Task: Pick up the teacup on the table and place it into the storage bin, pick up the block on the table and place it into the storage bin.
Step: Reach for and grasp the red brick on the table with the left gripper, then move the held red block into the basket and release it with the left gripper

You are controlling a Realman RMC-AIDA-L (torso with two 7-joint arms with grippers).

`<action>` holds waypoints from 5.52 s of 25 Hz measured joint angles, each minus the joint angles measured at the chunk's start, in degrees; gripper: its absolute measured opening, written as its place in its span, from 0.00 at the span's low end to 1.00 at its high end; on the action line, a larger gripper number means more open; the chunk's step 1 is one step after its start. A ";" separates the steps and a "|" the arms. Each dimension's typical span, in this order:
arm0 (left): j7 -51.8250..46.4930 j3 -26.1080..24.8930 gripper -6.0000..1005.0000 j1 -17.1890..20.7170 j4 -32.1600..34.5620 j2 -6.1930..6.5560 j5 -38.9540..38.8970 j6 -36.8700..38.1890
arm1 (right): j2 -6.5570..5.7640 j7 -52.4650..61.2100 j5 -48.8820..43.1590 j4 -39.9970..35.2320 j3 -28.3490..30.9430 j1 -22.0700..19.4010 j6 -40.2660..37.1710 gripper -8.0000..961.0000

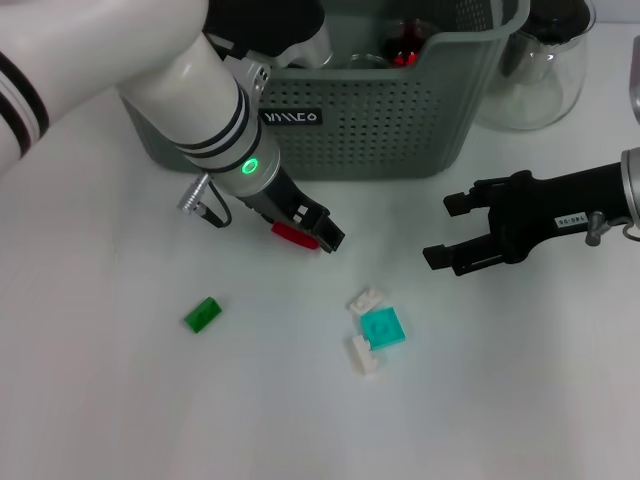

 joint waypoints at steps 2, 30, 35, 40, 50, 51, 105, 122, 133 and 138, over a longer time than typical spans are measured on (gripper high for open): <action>0.00 0.14 0.83 -0.04 -0.07 0.00 -0.01 -0.11 | 0.01 -0.07 0.00 0.18 0.00 0.00 0.02 0.98; 0.00 1.65 0.82 0.07 -0.85 0.00 0.15 -2.07 | 0.02 -1.01 0.09 0.57 0.37 -0.09 0.23 0.98; 0.00 1.73 0.82 -0.07 -1.39 0.00 0.02 -2.27 | 0.02 -1.04 0.09 0.59 0.45 -0.09 0.21 0.98; 0.00 1.82 0.82 -0.10 -1.38 0.00 0.21 -2.43 | 0.02 -1.06 0.09 0.63 0.45 -0.09 0.20 0.98; 0.00 1.84 0.81 -0.06 -1.37 0.00 0.34 -2.84 | 0.02 -1.08 0.09 0.66 0.46 -0.09 0.35 0.98; 0.00 1.84 0.81 -0.06 -1.37 0.00 0.34 -2.85 | 0.02 -1.08 0.09 0.66 0.45 -0.09 0.43 0.98; 7.25 -9.78 0.72 14.02 34.01 -0.05 -5.40 19.09 | -0.59 -0.95 0.48 0.28 0.68 -0.09 0.69 0.98; 26.50 -36.21 0.76 2.20 20.97 6.26 -25.15 7.70 | -0.32 -0.40 0.69 0.64 6.02 0.06 0.45 0.98; 22.17 -35.99 0.79 -9.88 -3.15 6.40 -4.18 -10.04 | -0.09 -0.28 0.71 1.62 6.79 0.46 0.97 0.98; 22.18 -34.77 0.81 -9.77 -2.31 5.78 -3.21 -11.24 | -0.16 -0.30 0.71 1.73 6.84 0.70 1.08 0.98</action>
